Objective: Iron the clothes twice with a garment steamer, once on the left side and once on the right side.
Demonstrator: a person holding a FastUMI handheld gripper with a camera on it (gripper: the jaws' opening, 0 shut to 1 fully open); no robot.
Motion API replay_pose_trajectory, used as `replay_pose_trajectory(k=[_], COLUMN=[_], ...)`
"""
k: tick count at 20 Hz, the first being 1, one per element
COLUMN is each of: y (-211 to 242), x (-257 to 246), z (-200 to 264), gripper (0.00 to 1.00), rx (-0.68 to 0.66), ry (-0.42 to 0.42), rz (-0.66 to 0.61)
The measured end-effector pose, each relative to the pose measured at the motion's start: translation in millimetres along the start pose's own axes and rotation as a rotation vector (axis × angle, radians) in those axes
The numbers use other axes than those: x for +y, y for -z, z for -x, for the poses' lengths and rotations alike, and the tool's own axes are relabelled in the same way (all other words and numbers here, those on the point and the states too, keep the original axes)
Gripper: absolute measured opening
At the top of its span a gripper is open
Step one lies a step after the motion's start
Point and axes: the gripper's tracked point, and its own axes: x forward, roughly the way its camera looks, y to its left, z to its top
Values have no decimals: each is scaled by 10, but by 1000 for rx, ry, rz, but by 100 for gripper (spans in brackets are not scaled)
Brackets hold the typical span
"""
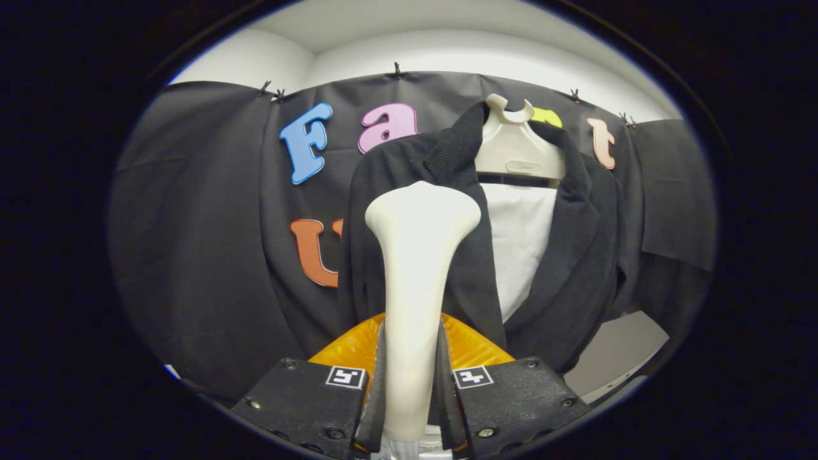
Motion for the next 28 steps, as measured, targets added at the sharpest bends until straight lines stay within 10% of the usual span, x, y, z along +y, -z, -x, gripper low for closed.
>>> replay_pose_trajectory(k=[28], y=[1654], x=[-252], z=[-74], gripper=[37], rx=[180], ry=[29], rz=[62])
